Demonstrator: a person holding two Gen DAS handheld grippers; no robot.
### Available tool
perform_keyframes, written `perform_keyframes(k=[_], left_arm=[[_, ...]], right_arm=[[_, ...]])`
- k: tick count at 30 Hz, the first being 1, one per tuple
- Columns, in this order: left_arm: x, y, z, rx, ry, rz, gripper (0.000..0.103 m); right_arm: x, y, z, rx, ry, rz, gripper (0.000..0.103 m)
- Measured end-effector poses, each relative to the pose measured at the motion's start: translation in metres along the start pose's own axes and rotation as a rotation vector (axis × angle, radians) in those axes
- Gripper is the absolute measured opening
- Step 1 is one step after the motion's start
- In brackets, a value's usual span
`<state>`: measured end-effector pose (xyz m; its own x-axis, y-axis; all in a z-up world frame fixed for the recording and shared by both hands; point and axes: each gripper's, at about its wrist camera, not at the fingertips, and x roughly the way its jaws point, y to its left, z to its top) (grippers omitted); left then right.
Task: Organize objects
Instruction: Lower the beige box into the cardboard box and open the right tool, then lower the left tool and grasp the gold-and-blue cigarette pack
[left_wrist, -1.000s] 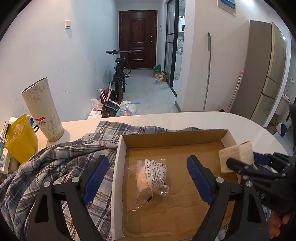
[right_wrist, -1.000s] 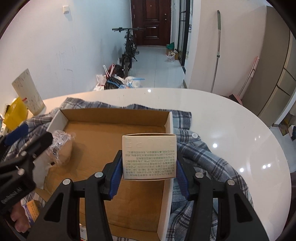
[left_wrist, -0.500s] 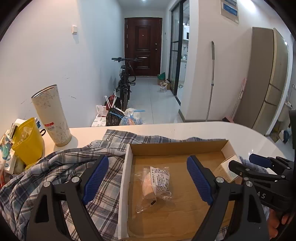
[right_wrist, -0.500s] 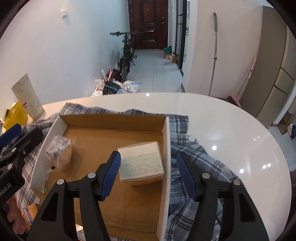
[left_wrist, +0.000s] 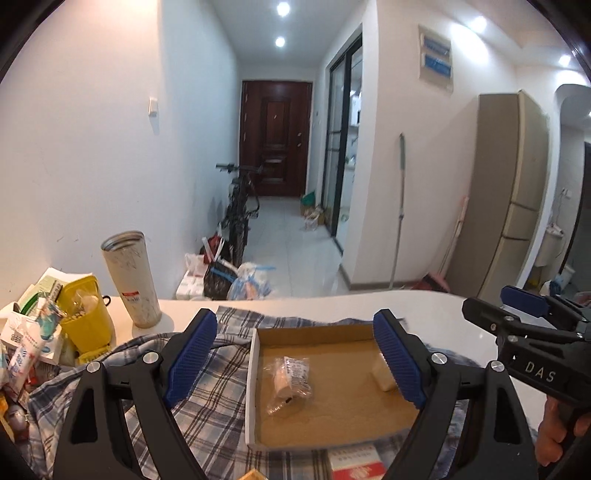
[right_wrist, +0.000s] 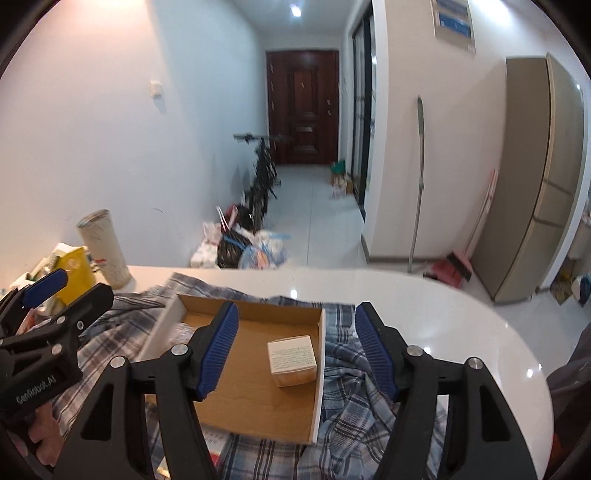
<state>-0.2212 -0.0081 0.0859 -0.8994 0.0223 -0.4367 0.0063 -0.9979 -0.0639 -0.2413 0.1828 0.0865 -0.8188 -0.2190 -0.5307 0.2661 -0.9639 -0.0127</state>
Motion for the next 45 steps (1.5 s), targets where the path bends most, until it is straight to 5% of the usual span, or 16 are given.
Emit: perform_keyframes(k=[8, 12, 18, 22, 27, 34, 37, 45], left_arm=[[-0.103, -0.01, 0.003, 0.068, -0.178, 0.009, 0.089], [-0.145, -0.014, -0.012, 0.082, -0.258, 0.078, 0.103], [-0.177, 0.002, -0.027, -0.016, -0.266, -0.035, 0.103], [-0.182, 0.0, -0.035, 0.016, -0.263, -0.043, 0.103], [-0.176, -0.013, -0.056, 0.136, -0.261, 0.041, 0.103], [-0.161, 0.012, -0.081, 0.062, -0.198, -0.052, 0.103], [-0.143, 0.024, -0.086, 0.053, -0.149, -0.004, 0.103], [-0.099, 0.044, -0.103, 0.017, -0.014, -0.019, 0.103]], right_arm=[[-0.093, 0.008, -0.01, -0.034, -0.171, 0.04, 0.072], [-0.13, 0.009, -0.02, -0.032, -0.249, 0.062, 0.086], [-0.162, 0.01, -0.042, -0.027, -0.334, 0.051, 0.101], [-0.168, 0.011, -0.057, -0.036, -0.344, 0.049, 0.102], [-0.166, 0.005, -0.073, 0.02, -0.29, 0.09, 0.102], [-0.139, -0.003, -0.104, 0.103, -0.207, 0.101, 0.102], [-0.132, 0.001, -0.11, 0.095, -0.196, 0.104, 0.102], [-0.115, 0.009, -0.113, 0.063, -0.18, 0.095, 0.102]])
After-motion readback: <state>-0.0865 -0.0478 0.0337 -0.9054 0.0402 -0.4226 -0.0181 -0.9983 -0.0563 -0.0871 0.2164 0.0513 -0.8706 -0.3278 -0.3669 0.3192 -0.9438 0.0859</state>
